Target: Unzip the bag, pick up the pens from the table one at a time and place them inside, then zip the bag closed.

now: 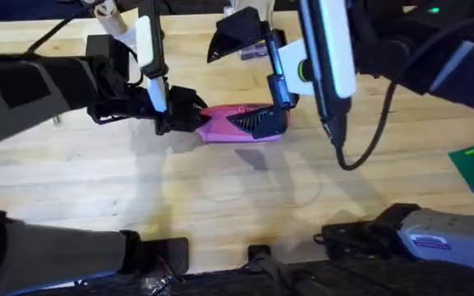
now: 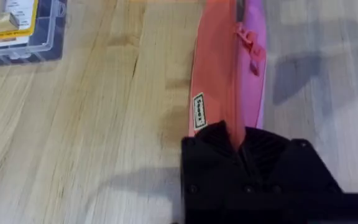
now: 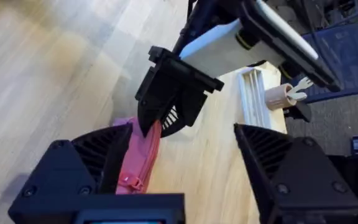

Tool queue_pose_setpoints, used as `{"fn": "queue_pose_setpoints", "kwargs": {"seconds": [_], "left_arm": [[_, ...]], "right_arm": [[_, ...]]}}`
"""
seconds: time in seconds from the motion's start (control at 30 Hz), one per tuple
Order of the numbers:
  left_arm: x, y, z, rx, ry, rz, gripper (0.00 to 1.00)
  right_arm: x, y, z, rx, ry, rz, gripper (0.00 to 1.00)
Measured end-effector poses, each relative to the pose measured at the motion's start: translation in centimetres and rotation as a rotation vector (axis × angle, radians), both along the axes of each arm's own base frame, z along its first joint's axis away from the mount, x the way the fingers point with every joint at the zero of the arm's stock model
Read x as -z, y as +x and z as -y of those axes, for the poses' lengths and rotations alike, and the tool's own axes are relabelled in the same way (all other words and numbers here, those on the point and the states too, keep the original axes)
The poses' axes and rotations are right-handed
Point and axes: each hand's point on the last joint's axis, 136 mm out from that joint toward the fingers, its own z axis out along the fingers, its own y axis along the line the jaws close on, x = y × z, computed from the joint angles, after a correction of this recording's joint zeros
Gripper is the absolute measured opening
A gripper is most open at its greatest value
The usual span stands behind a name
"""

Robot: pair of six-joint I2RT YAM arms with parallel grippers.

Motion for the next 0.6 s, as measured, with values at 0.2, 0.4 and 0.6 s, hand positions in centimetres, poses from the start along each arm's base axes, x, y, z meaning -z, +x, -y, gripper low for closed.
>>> {"fn": "queue_pose_setpoints", "kwargs": {"seconds": [0.2,0.4,0.6], "left_arm": [[0.0,0.0,0.0,0.000,0.000,0.000,0.042],[0.0,0.0,0.0,0.001,0.000,0.002,0.386],[0.0,0.0,0.0,-0.001,0.001,-0.003,0.990]], "right_arm": [[-0.7,-0.7,0.8,0.020,-0.016,0.009,0.997],[-1.4,-0.7,1.5,0.074,-0.030,0.022,0.996],[-1.2,-0.7,2.8,0.189,-0.069,-0.048,0.998]]}}
